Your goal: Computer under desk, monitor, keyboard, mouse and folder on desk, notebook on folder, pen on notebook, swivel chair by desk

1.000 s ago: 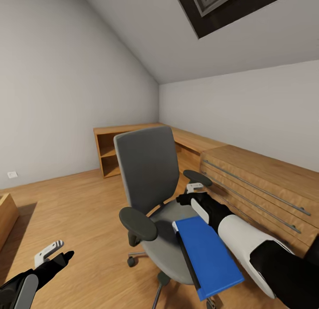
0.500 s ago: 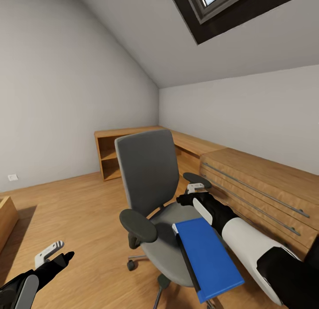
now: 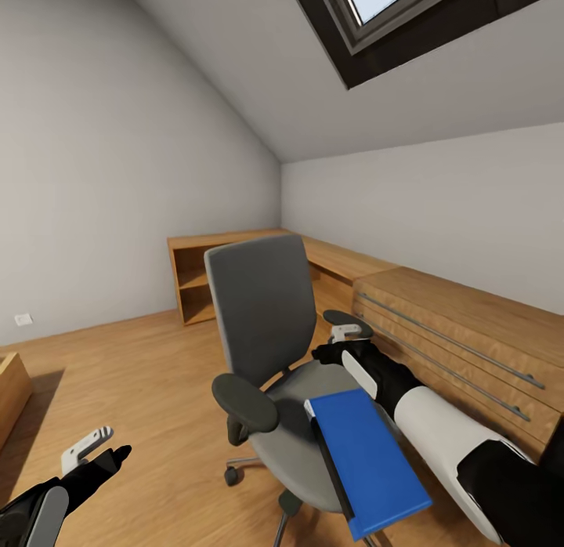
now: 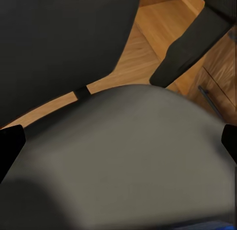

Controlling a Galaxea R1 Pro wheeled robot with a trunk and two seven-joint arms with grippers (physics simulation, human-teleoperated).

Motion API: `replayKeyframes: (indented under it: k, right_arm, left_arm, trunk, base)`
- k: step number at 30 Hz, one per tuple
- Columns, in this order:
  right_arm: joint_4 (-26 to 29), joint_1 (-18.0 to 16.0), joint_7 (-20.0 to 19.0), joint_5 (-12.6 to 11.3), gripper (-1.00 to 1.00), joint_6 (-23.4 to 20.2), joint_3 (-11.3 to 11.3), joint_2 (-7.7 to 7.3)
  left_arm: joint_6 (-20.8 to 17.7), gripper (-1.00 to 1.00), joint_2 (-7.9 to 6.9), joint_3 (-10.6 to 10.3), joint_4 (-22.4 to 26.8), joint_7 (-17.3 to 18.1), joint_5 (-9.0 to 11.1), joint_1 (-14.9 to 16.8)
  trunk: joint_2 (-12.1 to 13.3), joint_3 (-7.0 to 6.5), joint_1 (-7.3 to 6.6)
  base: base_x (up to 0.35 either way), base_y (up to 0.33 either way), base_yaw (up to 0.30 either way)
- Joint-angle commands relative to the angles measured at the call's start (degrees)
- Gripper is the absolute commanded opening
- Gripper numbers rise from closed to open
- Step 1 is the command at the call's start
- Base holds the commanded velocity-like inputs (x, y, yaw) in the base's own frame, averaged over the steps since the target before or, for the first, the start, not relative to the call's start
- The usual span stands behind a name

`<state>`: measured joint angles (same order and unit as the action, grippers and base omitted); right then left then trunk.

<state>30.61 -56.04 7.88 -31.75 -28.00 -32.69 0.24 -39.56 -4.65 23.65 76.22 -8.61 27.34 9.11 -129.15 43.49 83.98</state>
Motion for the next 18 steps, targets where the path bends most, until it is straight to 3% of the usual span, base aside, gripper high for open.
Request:
replayKeyframes:
  k: [1,11,18]
  right_arm:
    - [0.12,-0.05,0.51,-0.64,1.00,-0.19,-0.36,-0.16]
    - [1.22,0.01,0.54,-3.52,1.00,-0.37,-0.35,-1.52]
    - [7.33,2.40,0.58,-7.41,1.00,-0.48,-0.36,-4.88]
  left_arm:
    - [-0.25,1.00,0.00,0.02,0.07,-0.44,0.61,0.03]
    - [-0.25,1.00,0.00,0.02,0.07,-0.44,0.61,0.03]
    - [-0.25,1.00,0.00,0.04,0.07,-0.44,0.61,0.03]
  trunk:
    - [-0.03,-0.03,-0.01]
    - [-0.03,-0.92,-0.01]
    - [-0.03,-1.55,-0.01]
  base:
    - [0.000,0.000,0.000]
    - [0.000,0.000,0.000]
    - [0.000,0.000,0.000]
